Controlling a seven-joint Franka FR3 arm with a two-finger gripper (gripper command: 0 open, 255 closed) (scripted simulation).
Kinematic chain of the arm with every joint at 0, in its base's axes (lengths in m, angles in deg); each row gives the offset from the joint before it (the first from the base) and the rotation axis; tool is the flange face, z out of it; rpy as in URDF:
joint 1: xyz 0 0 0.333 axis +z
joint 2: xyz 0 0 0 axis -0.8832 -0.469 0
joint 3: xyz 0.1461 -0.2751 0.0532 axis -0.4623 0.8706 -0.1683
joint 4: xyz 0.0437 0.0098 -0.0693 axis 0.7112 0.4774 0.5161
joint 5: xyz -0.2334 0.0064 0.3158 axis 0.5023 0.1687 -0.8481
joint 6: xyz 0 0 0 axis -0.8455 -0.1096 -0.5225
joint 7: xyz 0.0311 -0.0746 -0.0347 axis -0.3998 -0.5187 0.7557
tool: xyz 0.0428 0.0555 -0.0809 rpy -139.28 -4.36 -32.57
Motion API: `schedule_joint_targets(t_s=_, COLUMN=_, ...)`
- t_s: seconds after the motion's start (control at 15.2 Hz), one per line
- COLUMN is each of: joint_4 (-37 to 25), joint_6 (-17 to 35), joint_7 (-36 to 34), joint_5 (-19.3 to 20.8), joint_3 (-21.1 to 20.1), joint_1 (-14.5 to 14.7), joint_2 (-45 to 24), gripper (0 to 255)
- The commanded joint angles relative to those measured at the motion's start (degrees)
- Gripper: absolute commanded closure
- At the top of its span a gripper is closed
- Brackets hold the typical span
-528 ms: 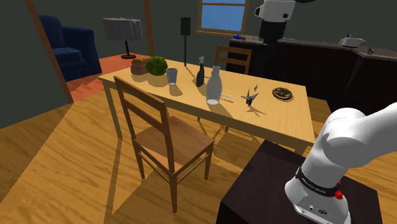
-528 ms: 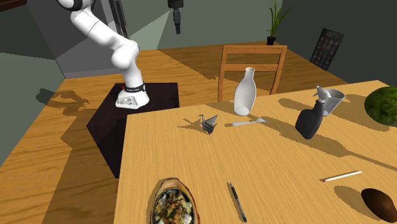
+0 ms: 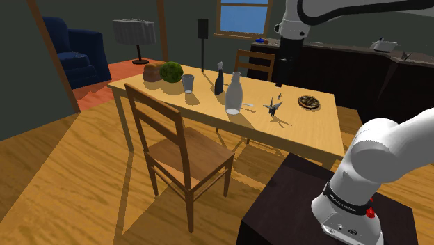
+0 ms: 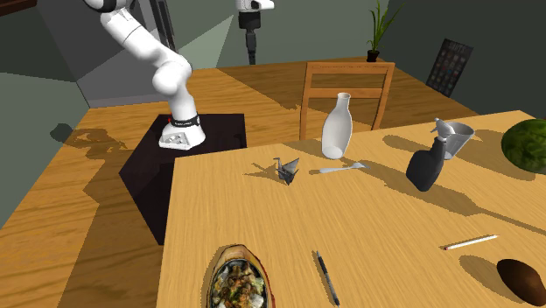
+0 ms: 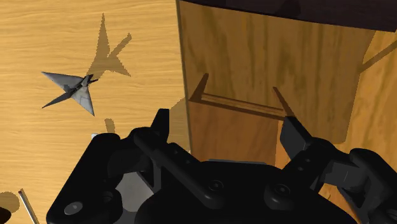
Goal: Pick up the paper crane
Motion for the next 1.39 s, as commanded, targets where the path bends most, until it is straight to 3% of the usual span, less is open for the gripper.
schedule_joint_targets(t_s=0.0, joint_4=0.6, joint_6=2.6, joint_7=1.6, joint_5=1.1, joint_3=1.9, joint_1=-0.7, joint_2=-1.9, gripper=0)
schedule_joint_targets(t_s=0.73, joint_4=-1.3, joint_6=17.3, joint_7=11.0, joint_5=4.0, joint_3=12.7, joint_1=-3.6, joint_2=-18.3, gripper=0)
schedule_joint_targets(t_s=1.32, joint_4=-9.1, joint_6=27.2, joint_7=20.9, joint_5=-0.6, joint_3=20.0, joint_1=-5.3, joint_2=-36.5, gripper=0)
